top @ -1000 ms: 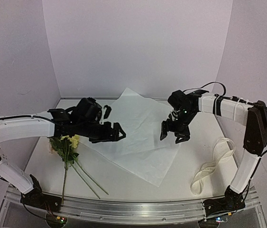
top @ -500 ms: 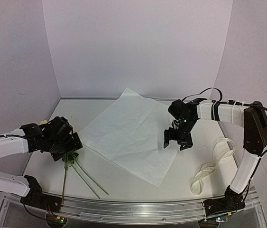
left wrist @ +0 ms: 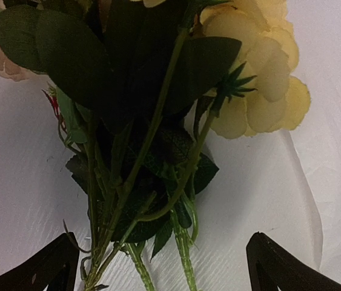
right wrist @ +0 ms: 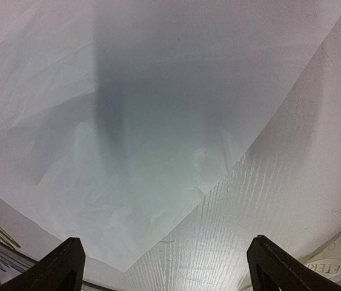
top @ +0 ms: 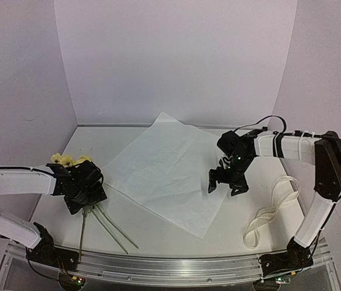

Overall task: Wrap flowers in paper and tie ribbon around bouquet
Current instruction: Pick up the fake flower from the center of the board.

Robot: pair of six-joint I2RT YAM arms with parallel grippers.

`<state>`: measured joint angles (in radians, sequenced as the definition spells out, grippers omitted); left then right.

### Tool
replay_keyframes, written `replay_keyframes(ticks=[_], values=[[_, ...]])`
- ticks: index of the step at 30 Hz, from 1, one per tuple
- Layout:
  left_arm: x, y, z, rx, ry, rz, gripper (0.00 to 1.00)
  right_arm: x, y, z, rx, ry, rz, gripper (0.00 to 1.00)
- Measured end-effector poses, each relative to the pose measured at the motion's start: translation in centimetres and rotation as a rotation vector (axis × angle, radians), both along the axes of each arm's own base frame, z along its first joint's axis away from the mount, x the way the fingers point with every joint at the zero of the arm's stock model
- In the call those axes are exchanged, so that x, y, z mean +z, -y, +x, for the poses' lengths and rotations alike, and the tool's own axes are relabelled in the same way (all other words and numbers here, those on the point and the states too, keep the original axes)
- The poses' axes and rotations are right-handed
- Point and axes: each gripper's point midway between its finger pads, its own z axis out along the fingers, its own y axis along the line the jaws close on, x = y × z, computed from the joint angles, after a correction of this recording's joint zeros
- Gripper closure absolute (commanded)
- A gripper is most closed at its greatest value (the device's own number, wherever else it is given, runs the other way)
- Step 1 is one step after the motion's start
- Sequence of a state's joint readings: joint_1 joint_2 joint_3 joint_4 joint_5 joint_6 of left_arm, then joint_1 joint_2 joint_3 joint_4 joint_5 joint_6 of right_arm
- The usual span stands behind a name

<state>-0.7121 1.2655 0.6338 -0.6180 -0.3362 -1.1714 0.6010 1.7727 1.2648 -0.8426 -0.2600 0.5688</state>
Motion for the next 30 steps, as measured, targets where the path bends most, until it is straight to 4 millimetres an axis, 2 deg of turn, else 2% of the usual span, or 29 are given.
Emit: replay_keyframes(ticks=[8, 10, 12, 15, 16, 18, 21, 27, 30], values=[[-3.0, 0.4, 0.7, 0.003, -0.063, 0.021, 0.01, 0.3, -0.5, 0.4, 0.011, 0.022, 0.024, 0.04], [-3.6, 0.3, 0.8, 0.005, -0.075, 0.036, 0.04, 0.3, -0.6, 0.4, 0.013, 0.023, 0.031, 0.04], [-3.7, 0.4, 1.1, 0.008, -0.077, 0.047, 0.13, 0.3, -0.7, 0.5, 0.013, 0.025, 0.037, 0.04], [-3.9, 0.3, 1.6, 0.014, -0.083, 0.077, 0.42, 0.2, -0.8, 0.6, 0.012, 0.028, 0.043, 0.05], [-4.1, 0.2, 1.7, 0.013, -0.088, 0.093, 0.56, 0.0, -0.7, 0.6, 0.010, 0.028, 0.044, 0.05], [-4.0, 0.2, 2.1, 0.024, -0.082, 0.101, 0.76, -0.2, -0.6, 0.5, 0.006, 0.024, 0.042, 0.05], [-4.0, 0.3, 2.5, 0.033, -0.074, 0.099, 0.98, -0.5, -0.5, 0.4, 0.001, 0.017, 0.040, 0.06], [-3.7, 0.4, 2.8, 0.014, -0.070, 0.102, 1.00, -1.5, -0.8, 0.6, -0.028, -0.005, 0.045, 0.19], [-2.8, 0.3, 2.8, -0.002, -0.066, 0.115, 1.00, -2.3, -0.9, 0.3, -0.058, -0.017, 0.047, 0.23]])
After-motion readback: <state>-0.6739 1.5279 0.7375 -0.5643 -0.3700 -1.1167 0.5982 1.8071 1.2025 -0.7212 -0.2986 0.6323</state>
